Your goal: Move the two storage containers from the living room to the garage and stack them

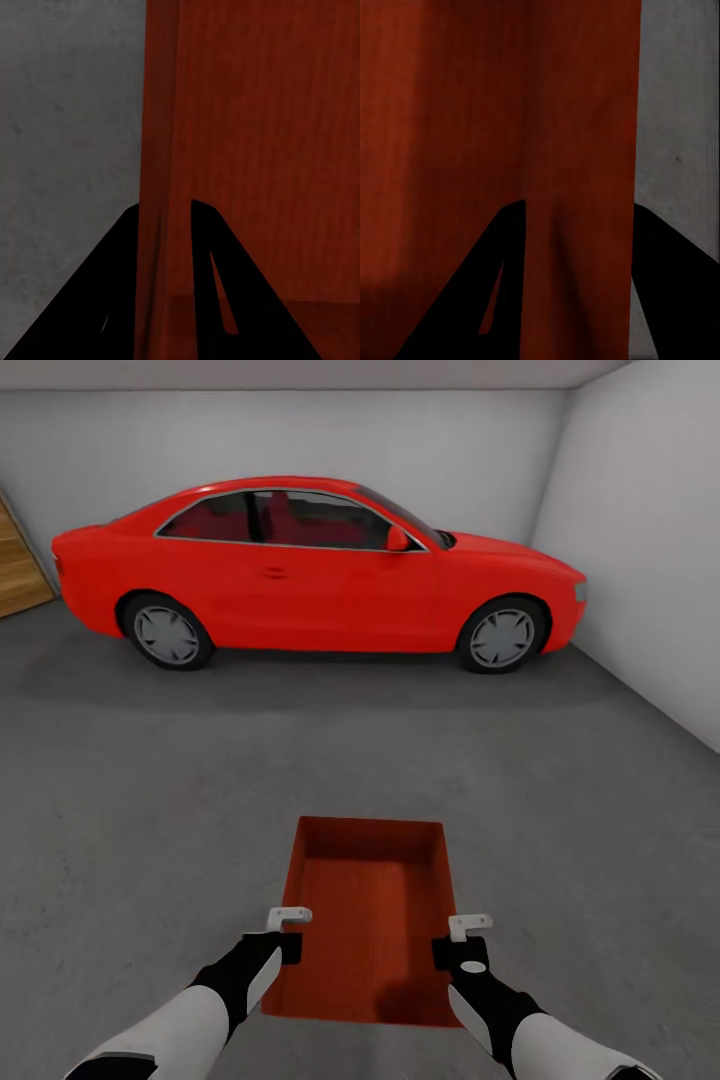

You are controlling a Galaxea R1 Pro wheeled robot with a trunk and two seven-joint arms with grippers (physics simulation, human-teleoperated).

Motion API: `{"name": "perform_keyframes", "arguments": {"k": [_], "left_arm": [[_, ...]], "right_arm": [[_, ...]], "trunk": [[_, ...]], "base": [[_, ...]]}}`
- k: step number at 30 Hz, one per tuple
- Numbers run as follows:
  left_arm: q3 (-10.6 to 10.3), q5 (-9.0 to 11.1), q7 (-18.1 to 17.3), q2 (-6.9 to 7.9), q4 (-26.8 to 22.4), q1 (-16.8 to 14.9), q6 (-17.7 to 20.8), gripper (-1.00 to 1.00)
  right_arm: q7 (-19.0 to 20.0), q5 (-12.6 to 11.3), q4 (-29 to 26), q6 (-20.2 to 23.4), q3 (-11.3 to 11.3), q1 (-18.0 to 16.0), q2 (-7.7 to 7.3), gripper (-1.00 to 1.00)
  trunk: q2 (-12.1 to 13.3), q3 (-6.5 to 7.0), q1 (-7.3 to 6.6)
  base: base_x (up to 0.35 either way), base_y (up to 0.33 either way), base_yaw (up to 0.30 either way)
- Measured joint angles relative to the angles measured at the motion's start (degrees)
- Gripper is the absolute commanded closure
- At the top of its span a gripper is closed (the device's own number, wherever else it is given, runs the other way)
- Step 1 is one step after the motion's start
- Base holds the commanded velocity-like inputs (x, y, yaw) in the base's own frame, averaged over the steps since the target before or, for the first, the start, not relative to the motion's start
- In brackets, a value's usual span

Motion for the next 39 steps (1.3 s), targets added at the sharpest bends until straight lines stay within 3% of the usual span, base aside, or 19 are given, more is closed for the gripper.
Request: {"name": "perform_keyframes", "arguments": {"k": [39], "left_arm": [[0.0,0.1,0.0,0.01,0.0,0.0,0.0,1.0]], "right_arm": [[0.0,0.0,-0.1,0.2,0.0,0.0,-0.04,1.0]], "trunk": [[0.0,0.0,0.0]], "base": [[0.0,0.0,-0.286]]}}
